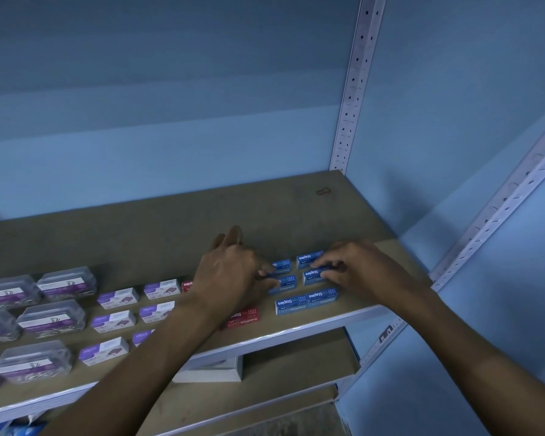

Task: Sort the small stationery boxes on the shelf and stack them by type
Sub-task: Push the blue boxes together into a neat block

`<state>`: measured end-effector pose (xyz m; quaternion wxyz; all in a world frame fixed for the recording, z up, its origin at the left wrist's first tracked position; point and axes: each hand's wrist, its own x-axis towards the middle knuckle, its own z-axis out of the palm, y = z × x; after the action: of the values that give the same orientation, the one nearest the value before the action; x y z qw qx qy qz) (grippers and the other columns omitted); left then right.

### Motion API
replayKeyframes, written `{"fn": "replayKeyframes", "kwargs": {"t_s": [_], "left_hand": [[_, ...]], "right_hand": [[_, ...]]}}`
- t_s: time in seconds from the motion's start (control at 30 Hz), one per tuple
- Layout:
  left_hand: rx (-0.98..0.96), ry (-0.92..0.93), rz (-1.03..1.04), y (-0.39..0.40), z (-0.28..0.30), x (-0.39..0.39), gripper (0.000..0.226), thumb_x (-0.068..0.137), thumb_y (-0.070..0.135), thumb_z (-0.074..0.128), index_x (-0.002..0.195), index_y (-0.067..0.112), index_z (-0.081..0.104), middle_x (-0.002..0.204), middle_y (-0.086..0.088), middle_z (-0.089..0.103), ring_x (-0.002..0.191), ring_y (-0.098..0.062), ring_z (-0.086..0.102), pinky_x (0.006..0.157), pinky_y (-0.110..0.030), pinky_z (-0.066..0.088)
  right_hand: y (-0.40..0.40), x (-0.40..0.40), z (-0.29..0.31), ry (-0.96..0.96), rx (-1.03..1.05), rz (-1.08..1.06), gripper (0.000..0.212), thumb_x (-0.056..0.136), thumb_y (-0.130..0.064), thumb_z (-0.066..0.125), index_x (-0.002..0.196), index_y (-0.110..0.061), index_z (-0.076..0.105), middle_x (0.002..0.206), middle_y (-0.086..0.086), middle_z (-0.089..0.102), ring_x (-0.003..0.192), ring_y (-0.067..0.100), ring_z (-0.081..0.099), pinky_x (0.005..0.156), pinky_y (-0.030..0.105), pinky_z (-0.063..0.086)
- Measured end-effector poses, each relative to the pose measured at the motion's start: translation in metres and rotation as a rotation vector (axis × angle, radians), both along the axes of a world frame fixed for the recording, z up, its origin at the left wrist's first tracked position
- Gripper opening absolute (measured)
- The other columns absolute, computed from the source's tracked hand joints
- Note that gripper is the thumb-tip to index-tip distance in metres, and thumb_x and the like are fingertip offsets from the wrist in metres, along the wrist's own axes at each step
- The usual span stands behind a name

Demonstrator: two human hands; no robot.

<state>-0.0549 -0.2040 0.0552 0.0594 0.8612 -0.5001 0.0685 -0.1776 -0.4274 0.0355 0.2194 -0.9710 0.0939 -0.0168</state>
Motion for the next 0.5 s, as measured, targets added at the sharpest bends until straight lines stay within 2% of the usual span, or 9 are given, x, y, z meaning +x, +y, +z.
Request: {"fn": "replayKeyframes", "kwargs": {"t_s": [0.23,0.27,0.4,0.5], "left_hand": [[0.059,-0.004,0.007,-0.008,-0.014,-0.002,0.035,0.085,0.062,0.051,0.095,0.035,0.07,0.088,0.014,0.071,0.108,-0.014,0.039,0.088,-0.03,0.035],[0.046,-0.008,0.004,-0.008,-0.015,-0.002,0.034,0.085,0.063,0.051,0.095,0.036,0.07,0.087,0.015,0.071,0.107,-0.014,0.039,0.088,-0.03,0.036],[-0.013,-0.041,-0.023,-0.007,-0.011,-0.004,0.032,0.084,0.061,0.05,0.093,0.037,0.069,0.083,0.016,0.072,0.098,-0.015,0.04,0.075,-0.027,0.03],[-0.002,-0.034,-0.042,-0.007,-0.005,-0.009,0.031,0.085,0.059,0.051,0.095,0.037,0.071,0.086,0.015,0.072,0.099,-0.015,0.039,0.076,-0.027,0.027]], "right_hand": [[-0.001,-0.002,0.001,0.021,0.018,0.003,0.026,0.093,-0.025,0.072,0.118,-0.031,0.076,0.116,-0.005,0.075,0.091,0.004,0.063,0.069,-0.001,0.036],[-0.001,-0.003,0.001,0.019,0.02,-0.003,0.026,0.093,-0.025,0.072,0.118,-0.031,0.076,0.116,-0.005,0.075,0.092,0.006,0.065,0.07,0.001,0.038],[0.003,-0.008,0.004,0.023,0.022,0.01,0.026,0.093,-0.025,0.071,0.117,-0.033,0.076,0.114,-0.005,0.075,0.092,0.009,0.065,0.081,0.024,0.053],[0.004,-0.012,0.003,0.033,0.028,0.038,0.025,0.093,-0.025,0.07,0.116,-0.034,0.076,0.111,-0.008,0.076,0.089,0.007,0.066,0.079,0.028,0.056]]}}
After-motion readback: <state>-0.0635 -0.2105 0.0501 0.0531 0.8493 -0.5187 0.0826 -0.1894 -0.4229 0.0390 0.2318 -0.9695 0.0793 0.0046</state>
